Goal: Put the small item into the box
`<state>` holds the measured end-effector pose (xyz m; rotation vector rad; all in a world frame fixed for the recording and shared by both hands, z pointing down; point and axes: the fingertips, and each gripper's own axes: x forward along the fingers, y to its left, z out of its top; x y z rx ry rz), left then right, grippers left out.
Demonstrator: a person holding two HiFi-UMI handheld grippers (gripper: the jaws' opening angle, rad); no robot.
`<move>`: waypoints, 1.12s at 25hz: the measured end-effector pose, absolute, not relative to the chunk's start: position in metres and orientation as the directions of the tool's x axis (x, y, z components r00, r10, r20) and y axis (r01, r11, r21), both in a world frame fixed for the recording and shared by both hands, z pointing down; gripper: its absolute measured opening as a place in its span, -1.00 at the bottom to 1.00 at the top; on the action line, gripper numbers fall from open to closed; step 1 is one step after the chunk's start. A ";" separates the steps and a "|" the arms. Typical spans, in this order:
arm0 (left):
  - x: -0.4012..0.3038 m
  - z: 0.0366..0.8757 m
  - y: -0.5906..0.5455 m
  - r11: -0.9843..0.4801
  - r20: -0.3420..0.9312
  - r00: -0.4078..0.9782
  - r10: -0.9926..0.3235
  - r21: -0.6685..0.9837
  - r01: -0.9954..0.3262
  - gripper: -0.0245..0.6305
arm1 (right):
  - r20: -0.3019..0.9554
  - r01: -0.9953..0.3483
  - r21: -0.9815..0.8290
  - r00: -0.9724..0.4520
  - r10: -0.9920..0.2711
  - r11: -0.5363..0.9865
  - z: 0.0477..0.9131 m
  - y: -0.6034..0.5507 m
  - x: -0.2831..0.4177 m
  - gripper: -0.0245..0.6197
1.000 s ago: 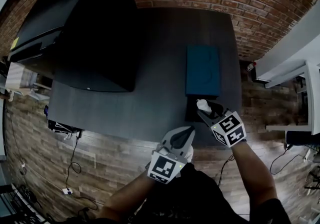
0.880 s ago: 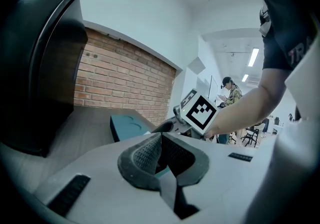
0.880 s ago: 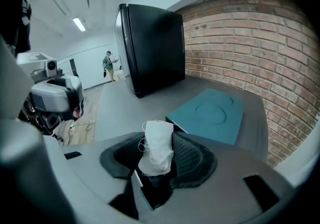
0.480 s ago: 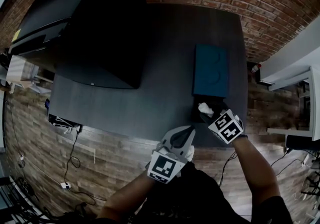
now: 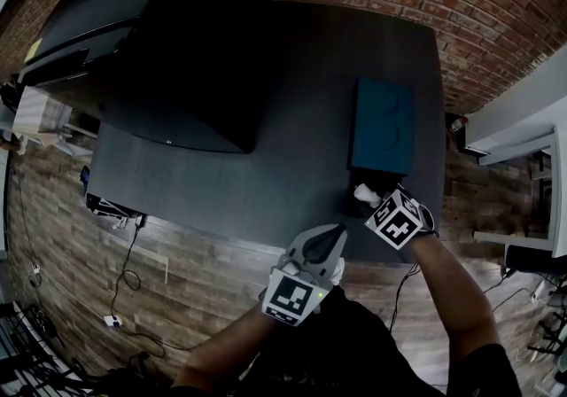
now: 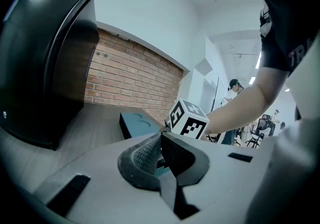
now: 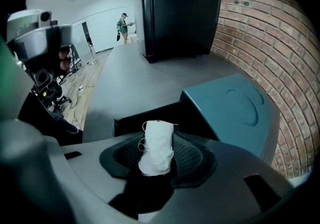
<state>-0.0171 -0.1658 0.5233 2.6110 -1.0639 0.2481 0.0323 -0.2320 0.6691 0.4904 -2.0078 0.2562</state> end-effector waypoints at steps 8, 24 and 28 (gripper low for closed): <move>-0.022 0.524 -0.165 -0.668 0.275 0.703 -0.656 0.222 -0.711 -0.82 | 0.912 -0.420 0.024 -0.362 -0.192 0.907 0.680 -0.230 0.033 -0.31; -0.012 0.511 -0.162 -0.672 0.271 0.697 -0.664 0.192 -0.715 -0.82 | 0.881 -0.449 0.024 -0.413 -0.232 0.893 0.657 -0.235 0.038 -0.27; -0.006 0.506 -0.161 -0.677 0.266 0.697 -0.666 0.178 -0.715 -0.82 | 0.857 -0.471 0.028 -0.442 -0.263 0.882 0.642 -0.237 0.042 -0.27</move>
